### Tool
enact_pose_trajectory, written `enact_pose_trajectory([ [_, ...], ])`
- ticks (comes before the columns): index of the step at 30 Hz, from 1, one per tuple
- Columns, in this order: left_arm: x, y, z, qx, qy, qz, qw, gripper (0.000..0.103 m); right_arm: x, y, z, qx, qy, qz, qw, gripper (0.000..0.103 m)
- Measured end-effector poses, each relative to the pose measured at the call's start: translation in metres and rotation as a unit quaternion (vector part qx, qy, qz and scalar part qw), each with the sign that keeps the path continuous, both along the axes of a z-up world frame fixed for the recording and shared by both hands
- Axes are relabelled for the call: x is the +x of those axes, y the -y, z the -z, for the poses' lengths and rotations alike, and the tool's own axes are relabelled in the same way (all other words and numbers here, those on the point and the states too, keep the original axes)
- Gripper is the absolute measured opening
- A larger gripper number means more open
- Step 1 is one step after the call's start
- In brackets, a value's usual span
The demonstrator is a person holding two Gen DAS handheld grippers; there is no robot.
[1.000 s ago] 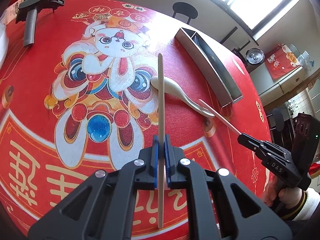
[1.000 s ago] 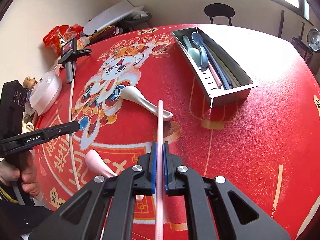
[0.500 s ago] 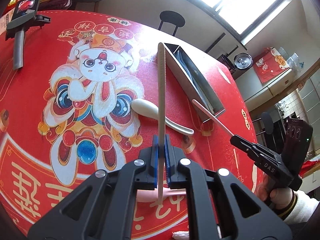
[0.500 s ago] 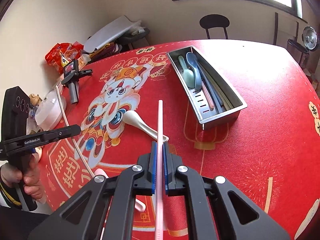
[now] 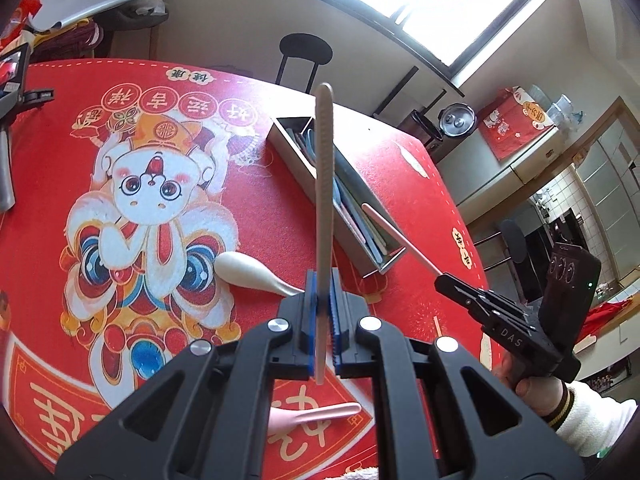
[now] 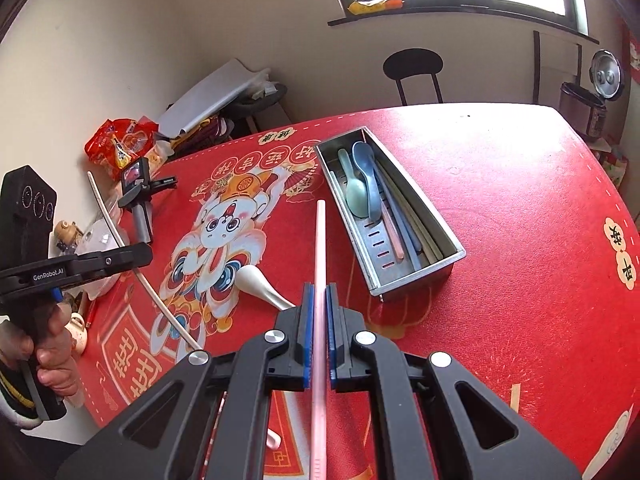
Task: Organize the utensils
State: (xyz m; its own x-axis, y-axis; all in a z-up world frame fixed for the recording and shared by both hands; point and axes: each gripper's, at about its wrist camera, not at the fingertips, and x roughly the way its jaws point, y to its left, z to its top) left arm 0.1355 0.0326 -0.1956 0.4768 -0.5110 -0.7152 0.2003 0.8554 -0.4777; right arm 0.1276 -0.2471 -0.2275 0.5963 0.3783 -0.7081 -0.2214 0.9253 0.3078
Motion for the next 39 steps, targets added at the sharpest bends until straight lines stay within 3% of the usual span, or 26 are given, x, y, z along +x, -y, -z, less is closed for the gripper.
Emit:
enact_pose_trajectory([
  [11,0.073,0.039,-0.016,-0.041,-0.02,0.026,0.9986,0.01,0.036,0.024,-0.007,-0.012,0.009,0.024,1.0,0.006],
  [19,0.146,0.081,0.002,-0.072,-0.058,0.013,0.9956,0.01,0.076,0.033,-0.003,-0.027,0.008,0.021,0.999,0.006],
  [27,0.191,0.109,0.041,-0.032,-0.109,0.013,0.9935,0.01,0.104,0.035,0.007,-0.04,0.0,0.003,0.999,0.006],
  [36,0.209,0.119,0.083,-0.009,-0.166,0.015,0.9859,0.011,0.13,0.028,0.023,-0.045,-0.014,-0.008,0.999,0.006],
  [39,0.215,0.123,0.09,0.016,-0.175,0.019,0.9844,0.014,0.14,0.026,0.03,-0.049,-0.02,-0.008,0.999,0.006],
])
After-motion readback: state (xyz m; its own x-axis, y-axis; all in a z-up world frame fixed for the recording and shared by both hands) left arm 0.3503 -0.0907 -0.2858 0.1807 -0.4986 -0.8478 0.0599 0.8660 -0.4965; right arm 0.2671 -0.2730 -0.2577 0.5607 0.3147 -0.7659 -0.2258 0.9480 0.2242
